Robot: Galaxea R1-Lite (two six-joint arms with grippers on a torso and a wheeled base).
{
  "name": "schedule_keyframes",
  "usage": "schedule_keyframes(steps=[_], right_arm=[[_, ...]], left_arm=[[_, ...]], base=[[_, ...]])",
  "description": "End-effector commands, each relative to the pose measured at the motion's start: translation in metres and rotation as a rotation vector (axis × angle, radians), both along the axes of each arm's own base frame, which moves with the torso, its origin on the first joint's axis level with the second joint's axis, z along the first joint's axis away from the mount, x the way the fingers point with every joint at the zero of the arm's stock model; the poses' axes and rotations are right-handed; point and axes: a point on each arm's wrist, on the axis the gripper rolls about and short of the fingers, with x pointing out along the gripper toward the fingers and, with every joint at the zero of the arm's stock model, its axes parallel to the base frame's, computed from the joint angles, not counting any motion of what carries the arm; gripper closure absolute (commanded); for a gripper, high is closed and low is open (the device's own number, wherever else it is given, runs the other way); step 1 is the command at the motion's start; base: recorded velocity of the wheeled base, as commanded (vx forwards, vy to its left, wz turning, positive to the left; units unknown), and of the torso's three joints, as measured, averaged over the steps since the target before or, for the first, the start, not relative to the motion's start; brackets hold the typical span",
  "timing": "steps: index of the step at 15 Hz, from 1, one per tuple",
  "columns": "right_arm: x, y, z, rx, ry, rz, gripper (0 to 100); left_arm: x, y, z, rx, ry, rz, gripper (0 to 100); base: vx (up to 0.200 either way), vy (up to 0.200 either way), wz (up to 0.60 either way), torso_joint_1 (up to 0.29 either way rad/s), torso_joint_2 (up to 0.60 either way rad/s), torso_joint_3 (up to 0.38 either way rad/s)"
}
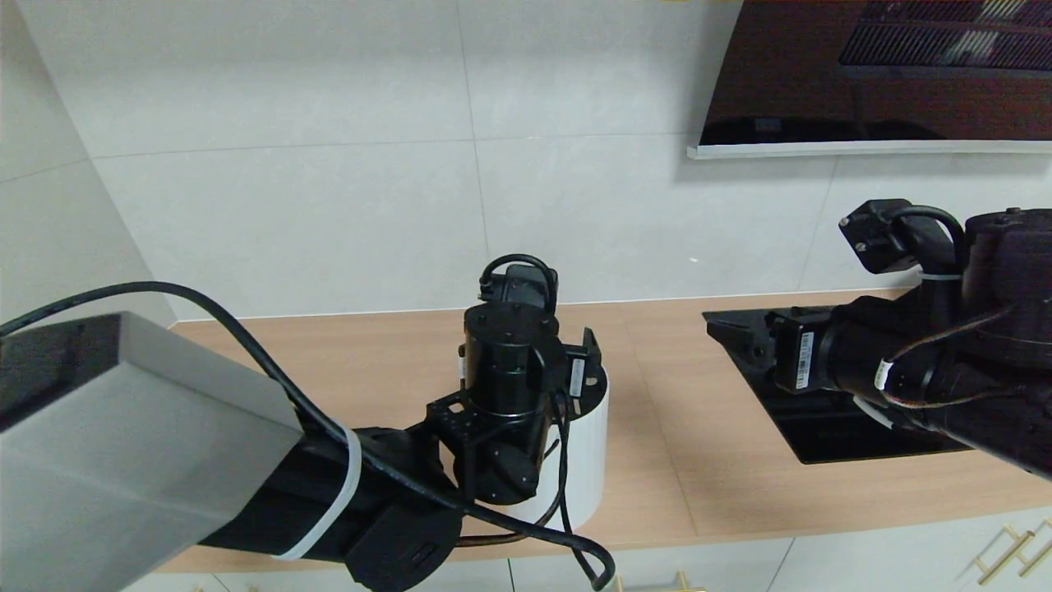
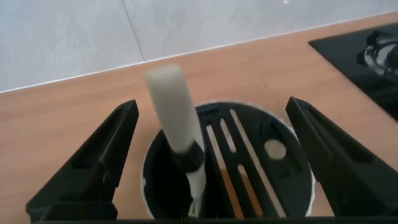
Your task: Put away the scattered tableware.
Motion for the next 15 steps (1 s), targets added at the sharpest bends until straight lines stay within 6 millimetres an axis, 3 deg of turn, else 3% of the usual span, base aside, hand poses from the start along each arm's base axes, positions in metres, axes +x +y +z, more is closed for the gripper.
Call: schedule_keyframes(steps=[1, 3, 5, 6, 8, 10, 11, 12, 13, 15], right_arm=[[0.001, 0.0, 0.003, 0.009, -0.008, -0.005, 0], [0.003, -0.007, 0.007, 0.017, -0.023, -0.035, 0], [-0.003, -0.017, 0.02, 0.051, -0.076, -0.061, 0], [-0.012, -0.027, 0.032, 0.085, -0.124, -0.08, 0], [-0.037, -0.059, 0.043, 0.128, -0.198, -0.147, 0], [-0.07, -0.09, 0.044, 0.146, -0.257, -0.225, 0], [-0.088, -0.105, 0.037, 0.149, -0.282, -0.28, 0], [-0.12, -0.125, 0.028, 0.161, -0.34, -0.328, 0], [-0.135, -0.131, 0.023, 0.166, -0.369, -0.329, 0], [-0.185, -0.141, 0.012, 0.17, -0.444, -0.321, 0]], left_arm=[[-0.002, 0.025, 0.048, -0.107, -0.112, 0.036, 0], [-0.015, 0.066, 0.106, -0.218, -0.243, 0.068, 0], [-0.054, 0.104, 0.153, -0.301, -0.361, 0.011, 0], [-0.076, 0.123, 0.167, -0.316, -0.402, -0.018, 0], [-0.119, 0.163, 0.166, -0.297, -0.406, -0.053, 0], [-0.153, 0.195, 0.151, -0.246, -0.364, -0.059, 0], [-0.173, 0.213, 0.143, -0.225, -0.345, -0.046, 0], [-0.205, 0.238, 0.13, -0.195, -0.317, -0.014, 0], [-0.22, 0.248, 0.125, -0.185, -0.315, 0.009, 0], [-0.27, 0.273, 0.108, -0.167, -0.333, 0.075, 0]], base=[[0.0, 0.0, 0.0, 0.0, 0.0, 0.0], [0.0, 0.0, 0.0, 0.0, 0.0, 0.0], [0.0, 0.0, 0.0, 0.0, 0.0, 0.0], [0.0, 0.0, 0.0, 0.0, 0.0, 0.0], [0.0, 0.0, 0.0, 0.0, 0.0, 0.0], [0.0, 0.0, 0.0, 0.0, 0.0, 0.0], [0.0, 0.0, 0.0, 0.0, 0.0, 0.0], [0.0, 0.0, 0.0, 0.0, 0.0, 0.0], [0.0, 0.0, 0.0, 0.0, 0.0, 0.0], [0.0, 0.0, 0.0, 0.0, 0.0, 0.0]])
